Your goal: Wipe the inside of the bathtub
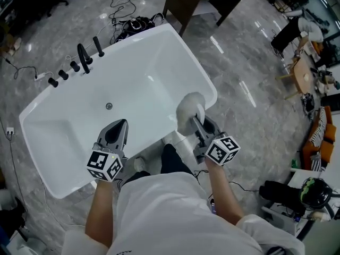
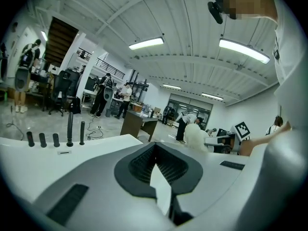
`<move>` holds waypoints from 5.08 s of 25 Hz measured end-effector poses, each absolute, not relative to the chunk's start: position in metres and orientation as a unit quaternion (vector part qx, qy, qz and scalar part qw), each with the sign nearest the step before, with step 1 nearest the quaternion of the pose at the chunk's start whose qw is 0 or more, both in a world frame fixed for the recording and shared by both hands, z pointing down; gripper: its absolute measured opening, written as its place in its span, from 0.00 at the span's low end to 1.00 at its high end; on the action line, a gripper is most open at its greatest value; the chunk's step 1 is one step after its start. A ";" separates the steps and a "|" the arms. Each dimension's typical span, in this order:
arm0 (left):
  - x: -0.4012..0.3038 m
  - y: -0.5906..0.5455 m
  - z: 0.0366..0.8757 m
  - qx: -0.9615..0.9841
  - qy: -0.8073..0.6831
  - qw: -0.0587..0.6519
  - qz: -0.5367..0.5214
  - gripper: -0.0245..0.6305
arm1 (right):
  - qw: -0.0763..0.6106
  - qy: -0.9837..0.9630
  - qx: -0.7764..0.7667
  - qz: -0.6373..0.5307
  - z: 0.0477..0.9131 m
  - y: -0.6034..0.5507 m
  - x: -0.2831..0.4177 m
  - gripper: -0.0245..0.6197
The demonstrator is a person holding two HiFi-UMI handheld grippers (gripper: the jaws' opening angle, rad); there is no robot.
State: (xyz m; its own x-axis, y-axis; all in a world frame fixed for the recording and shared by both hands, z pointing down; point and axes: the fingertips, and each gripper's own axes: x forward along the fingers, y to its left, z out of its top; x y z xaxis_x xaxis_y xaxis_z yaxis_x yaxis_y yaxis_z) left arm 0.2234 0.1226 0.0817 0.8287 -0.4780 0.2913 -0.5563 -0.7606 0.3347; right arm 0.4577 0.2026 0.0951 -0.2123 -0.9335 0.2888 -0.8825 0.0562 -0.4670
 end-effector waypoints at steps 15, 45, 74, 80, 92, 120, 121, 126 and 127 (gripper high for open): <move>0.356 0.005 0.121 0.899 -0.354 0.216 0.139 0.05 | 0.059 0.769 -0.531 -0.350 0.191 0.008 0.565 0.18; 0.393 -0.135 0.345 0.894 -0.399 0.154 0.132 0.05 | 0.155 0.698 -0.619 -0.325 0.495 -0.294 0.664 0.18; 0.378 -0.150 0.425 0.886 -0.408 0.180 0.127 0.05 | 0.027 0.716 -0.657 -0.234 0.536 -0.380 0.666 0.18; 0.389 -0.181 0.434 0.885 -0.408 0.192 0.121 0.05 | 0.039 0.716 -0.655 -0.239 0.534 -0.379 0.660 0.18; 0.417 -0.233 0.439 0.898 -0.366 0.200 0.137 0.05 | 0.045 0.729 -0.636 -0.250 0.529 -0.376 0.598 0.17; 0.141 -0.220 0.436 0.830 -0.506 0.181 0.147 0.05 | 0.007 0.800 -0.533 -0.276 0.522 -0.347 0.305 0.18; 0.130 -0.218 0.436 0.829 -0.509 0.180 0.149 0.05 | 0.004 0.804 -0.527 -0.275 0.521 -0.345 0.293 0.18; 0.083 -0.207 0.438 0.818 -0.524 0.185 0.146 0.05 | 0.009 0.806 -0.519 -0.283 0.520 -0.340 0.248 0.18; 0.076 -0.205 0.438 0.817 -0.525 0.184 0.147 0.05 | 0.011 0.805 -0.520 -0.285 0.521 -0.340 0.242 0.18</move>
State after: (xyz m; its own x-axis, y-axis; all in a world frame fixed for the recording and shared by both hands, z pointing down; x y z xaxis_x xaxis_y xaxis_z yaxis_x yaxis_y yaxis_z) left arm 0.0762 -0.2053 0.4384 0.4044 -0.8049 0.4343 -0.9134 -0.3799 0.1464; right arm 0.2422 -0.3397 0.5206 -0.4597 -0.8434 0.2781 -0.8306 0.2976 -0.4706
